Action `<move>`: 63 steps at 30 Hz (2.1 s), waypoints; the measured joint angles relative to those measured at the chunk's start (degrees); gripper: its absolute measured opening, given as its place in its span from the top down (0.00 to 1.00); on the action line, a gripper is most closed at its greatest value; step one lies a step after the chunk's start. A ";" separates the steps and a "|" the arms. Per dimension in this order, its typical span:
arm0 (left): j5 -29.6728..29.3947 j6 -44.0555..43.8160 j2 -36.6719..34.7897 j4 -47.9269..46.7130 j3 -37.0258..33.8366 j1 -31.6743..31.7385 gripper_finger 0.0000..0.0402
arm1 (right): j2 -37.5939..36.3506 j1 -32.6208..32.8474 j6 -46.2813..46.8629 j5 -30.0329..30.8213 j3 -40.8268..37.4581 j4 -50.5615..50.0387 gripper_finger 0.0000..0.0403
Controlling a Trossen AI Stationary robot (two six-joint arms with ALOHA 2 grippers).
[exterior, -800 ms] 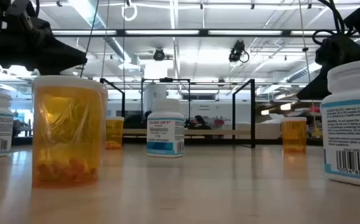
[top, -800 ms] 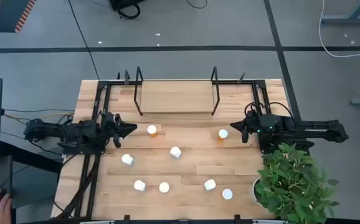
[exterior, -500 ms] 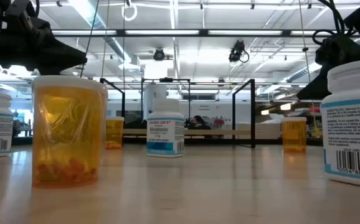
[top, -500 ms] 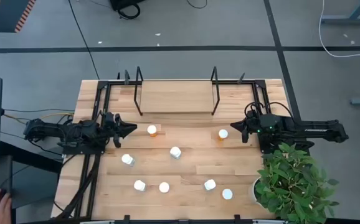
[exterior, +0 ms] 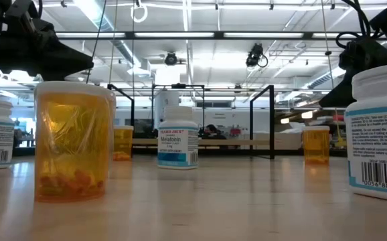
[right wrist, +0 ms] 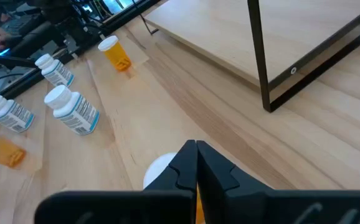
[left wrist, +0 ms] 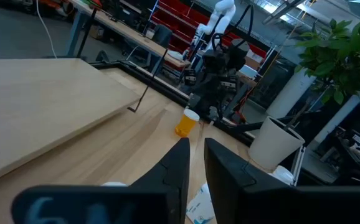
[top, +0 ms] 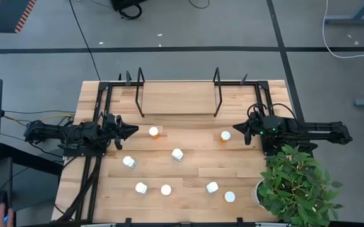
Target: Pick and place medicine bottles onto shelf by color
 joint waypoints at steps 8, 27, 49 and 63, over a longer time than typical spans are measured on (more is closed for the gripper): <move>0.00 -0.01 -0.01 0.00 0.00 0.02 0.86 | 0.02 0.00 0.00 0.00 0.00 -0.01 0.98; 0.00 0.00 -0.01 0.01 0.00 0.01 0.85 | 0.02 0.00 0.00 0.00 -0.02 -0.01 0.98; 0.00 -0.02 -0.01 0.04 0.00 0.02 0.86 | 0.02 -0.02 -8.73 0.15 0.00 0.01 0.98; -0.87 0.07 -0.01 3.35 0.00 0.17 0.84 | -0.01 -0.02 -8.52 0.04 -0.01 0.02 0.98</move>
